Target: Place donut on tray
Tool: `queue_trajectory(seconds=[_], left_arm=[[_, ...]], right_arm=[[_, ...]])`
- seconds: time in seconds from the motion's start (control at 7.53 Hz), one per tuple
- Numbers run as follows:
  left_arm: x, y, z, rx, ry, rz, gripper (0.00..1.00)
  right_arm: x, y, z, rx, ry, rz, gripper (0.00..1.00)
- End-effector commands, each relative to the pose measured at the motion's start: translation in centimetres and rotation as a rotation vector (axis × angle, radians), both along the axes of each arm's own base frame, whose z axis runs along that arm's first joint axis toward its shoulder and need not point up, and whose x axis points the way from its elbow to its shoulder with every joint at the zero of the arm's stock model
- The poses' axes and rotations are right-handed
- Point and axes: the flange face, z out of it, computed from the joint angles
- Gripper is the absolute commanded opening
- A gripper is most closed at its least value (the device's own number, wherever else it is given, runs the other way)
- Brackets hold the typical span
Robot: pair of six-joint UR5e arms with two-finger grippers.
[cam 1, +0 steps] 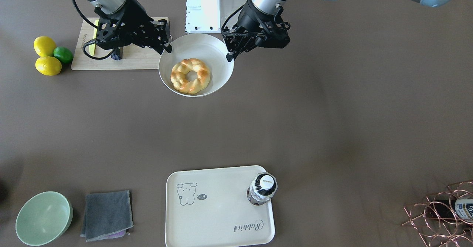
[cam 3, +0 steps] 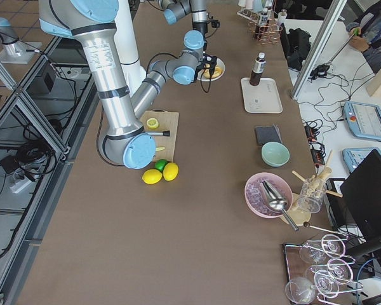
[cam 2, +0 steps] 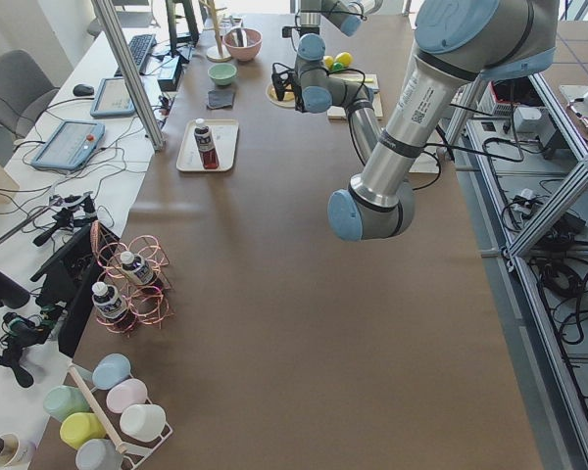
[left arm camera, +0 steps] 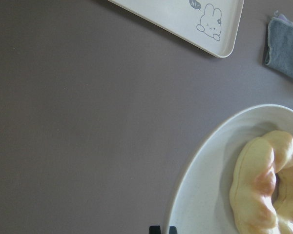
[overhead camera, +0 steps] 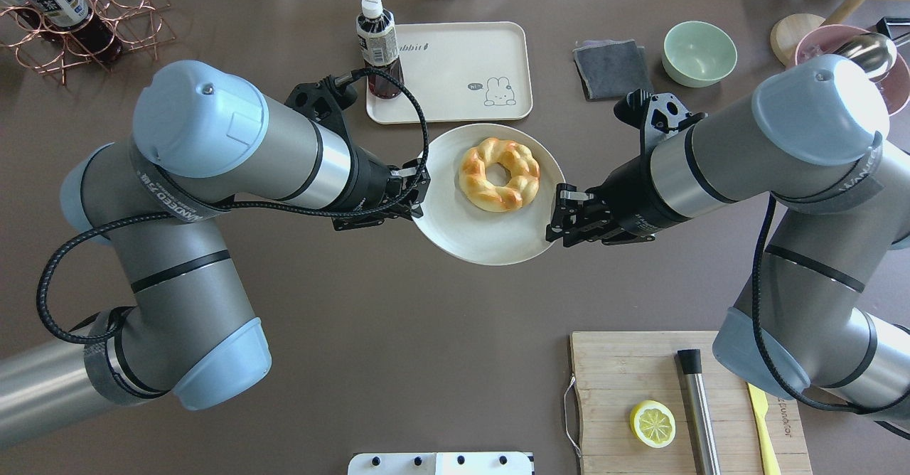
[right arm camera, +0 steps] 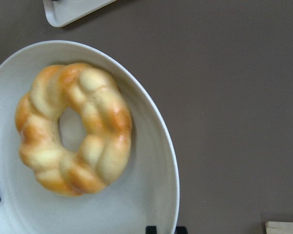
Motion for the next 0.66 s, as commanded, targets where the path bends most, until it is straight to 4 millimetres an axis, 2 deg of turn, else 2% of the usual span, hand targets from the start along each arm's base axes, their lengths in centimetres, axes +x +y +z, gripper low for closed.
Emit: queue_trajectory(seconds=[0.0, 0.13, 0.27, 0.4, 0.53], left_arm=[[-0.13, 0.09, -0.15, -0.005, 0.005, -0.001, 0.00], [-0.17, 0.13, -0.11, -0.006, 0.005, 0.000, 0.37], [-0.23, 0.07, -0.11, -0.006, 0.005, -0.001, 0.91], [-0.40, -0.14, 0.00, -0.007, 0.003, -0.006, 0.97], [-0.82, -0.71, 0.24, -0.011, -0.002, -0.017, 0.97]], right_arm=[[-0.02, 0.04, -0.21, -0.006, -0.005, -0.001, 0.00], [-0.08, 0.11, -0.21, -0.006, -0.006, -0.004, 0.00], [-0.13, 0.18, -0.14, -0.009, -0.005, -0.007, 0.00], [-0.15, 0.20, 0.06, -0.011, -0.003, -0.010, 0.00], [-0.23, 0.15, 0.34, -0.017, 0.002, -0.011, 0.00]])
